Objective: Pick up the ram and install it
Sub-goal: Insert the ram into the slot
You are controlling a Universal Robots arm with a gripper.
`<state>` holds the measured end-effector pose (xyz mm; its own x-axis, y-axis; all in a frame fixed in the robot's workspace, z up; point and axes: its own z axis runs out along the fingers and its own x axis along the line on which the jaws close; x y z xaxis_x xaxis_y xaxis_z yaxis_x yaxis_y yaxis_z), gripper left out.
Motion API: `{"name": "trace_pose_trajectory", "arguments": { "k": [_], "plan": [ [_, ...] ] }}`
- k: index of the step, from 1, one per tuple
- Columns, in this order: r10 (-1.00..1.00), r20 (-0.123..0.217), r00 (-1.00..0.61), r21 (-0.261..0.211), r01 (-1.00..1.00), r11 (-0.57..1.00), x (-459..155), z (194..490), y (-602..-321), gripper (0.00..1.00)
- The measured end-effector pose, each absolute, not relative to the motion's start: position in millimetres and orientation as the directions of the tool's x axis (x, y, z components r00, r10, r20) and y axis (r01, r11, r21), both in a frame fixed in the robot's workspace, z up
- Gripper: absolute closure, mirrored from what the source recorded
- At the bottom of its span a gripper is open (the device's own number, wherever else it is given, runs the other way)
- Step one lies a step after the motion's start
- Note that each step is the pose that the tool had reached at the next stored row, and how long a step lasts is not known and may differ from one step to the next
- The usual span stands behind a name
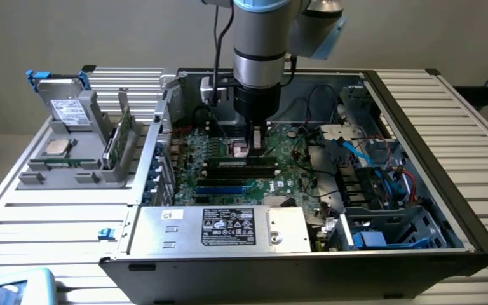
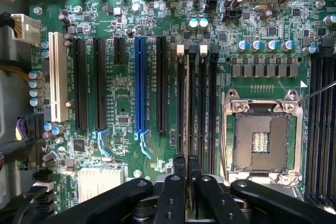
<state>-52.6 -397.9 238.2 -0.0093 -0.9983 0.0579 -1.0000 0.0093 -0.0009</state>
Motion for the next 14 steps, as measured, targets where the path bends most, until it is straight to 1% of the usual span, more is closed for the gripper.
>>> {"name": "trace_pose_trajectory", "arguments": {
  "k": [14],
  "plan": [
    [-0.998, 0.057, -0.009, -0.001, -1.000, 0.009, -53.1, 234.2, -402.2, 0.87]
  ]
}}
